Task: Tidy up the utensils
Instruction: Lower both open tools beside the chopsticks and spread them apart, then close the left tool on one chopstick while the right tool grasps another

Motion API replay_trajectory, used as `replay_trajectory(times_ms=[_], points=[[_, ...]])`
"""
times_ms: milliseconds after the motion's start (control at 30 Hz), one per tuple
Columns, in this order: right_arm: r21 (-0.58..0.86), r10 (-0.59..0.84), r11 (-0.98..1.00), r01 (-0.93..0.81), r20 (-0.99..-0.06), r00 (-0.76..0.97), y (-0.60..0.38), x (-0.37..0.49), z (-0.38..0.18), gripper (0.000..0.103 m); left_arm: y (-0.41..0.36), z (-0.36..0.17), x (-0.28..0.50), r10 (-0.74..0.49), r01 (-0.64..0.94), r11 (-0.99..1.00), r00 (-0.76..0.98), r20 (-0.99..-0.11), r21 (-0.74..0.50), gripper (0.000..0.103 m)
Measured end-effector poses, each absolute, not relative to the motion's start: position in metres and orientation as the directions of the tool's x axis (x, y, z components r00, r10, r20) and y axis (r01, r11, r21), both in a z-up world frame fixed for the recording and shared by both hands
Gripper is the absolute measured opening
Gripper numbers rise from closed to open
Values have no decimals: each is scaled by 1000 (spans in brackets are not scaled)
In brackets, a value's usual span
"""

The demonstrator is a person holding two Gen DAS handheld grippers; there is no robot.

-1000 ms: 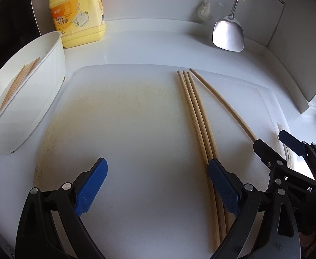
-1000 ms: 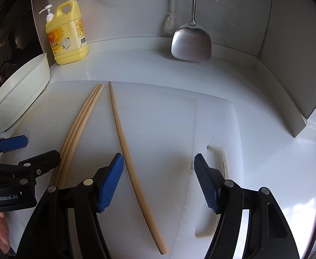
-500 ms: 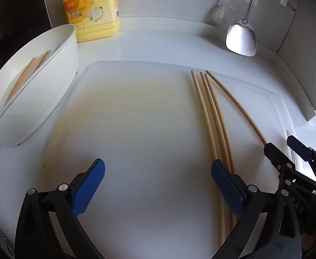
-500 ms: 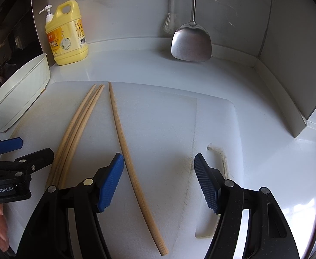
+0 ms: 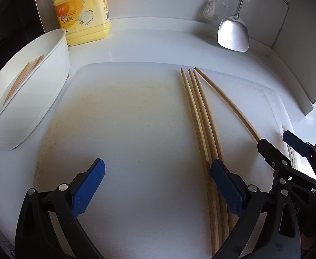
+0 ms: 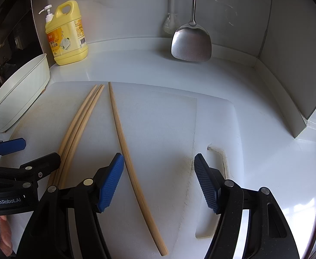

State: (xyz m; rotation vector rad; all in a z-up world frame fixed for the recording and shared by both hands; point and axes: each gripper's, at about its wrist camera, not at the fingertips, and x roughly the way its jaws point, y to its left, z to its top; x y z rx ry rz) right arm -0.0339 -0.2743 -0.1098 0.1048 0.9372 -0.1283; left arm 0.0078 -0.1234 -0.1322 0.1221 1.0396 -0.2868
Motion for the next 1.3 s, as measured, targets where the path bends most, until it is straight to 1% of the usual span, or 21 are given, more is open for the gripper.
replay_trajectory(times_ms=[100, 433, 533, 600, 633, 700, 733, 800, 833, 900, 967, 1000, 1067, 1100, 1167, 1300], points=[[34, -64, 987, 155, -809, 585, -274, -34, -110, 65, -129, -134, 9, -148, 301, 954, 488, -860, 6, 98], [17, -49, 994, 107, -811, 584, -269, -24, -109, 65, -123, -134, 18, -136, 259, 966, 503, -853, -1, 98], [8, -40, 997, 80, -812, 582, -266, -20, -108, 57, -126, -134, 24, -133, 254, 967, 506, -852, 0, 98], [-4, -35, 999, 53, -811, 584, -263, -17, -107, 49, -128, -134, 25, -133, 252, 968, 511, -849, 0, 97], [-8, -30, 999, 40, -810, 586, -261, -16, -107, 47, -128, -134, 25, -136, 254, 967, 515, -846, -1, 97], [-12, -21, 1000, 18, -811, 585, -258, -14, -106, 39, -129, -134, 25, -139, 258, 966, 520, -843, 0, 95], [-9, -12, 1000, 8, -813, 583, -257, -13, -106, 37, -130, -133, 24, -143, 264, 964, 524, -840, 1, 93], [-4, 4, 1000, -12, -815, 579, -254, -11, -105, 29, -132, -132, 21, -151, 277, 961, 528, -836, 1, 88], [-4, 9, 1000, -21, -815, 579, -252, -11, -105, 28, -133, -131, 20, -154, 282, 960, 529, -834, 1, 85], [-6, 17, 999, -39, -817, 577, -249, -10, -105, 20, -136, -129, 17, -161, 293, 956, 533, -831, 3, 77], [-17, 16, 999, -52, -817, 576, -245, -10, -105, 16, -140, -128, 14, -172, 310, 951, 534, -828, 2, 65], [-23, 14, 998, -58, -817, 577, -244, -9, -105, 14, -141, -127, 12, -177, 318, 948, 533, -827, 2, 62], [-25, 17, 998, -65, -817, 577, -242, -9, -105, 11, -145, -125, 10, -190, 339, 941, 532, -825, 1, 41], [-24, 19, 998, -66, -817, 577, -241, -9, -105, 9, -147, -124, 9, -194, 349, 937, 531, -825, 4, 35], [-22, 20, 998, -65, -817, 576, -241, -9, -105, 7, -151, -123, 8, -199, 366, 931, 525, -827, 8, 9], [-10, 22, 999, -53, -819, 574, -242, -9, -104, 6, -149, -122, 9, -216, 377, 926, 509, -833, -10, 7]])
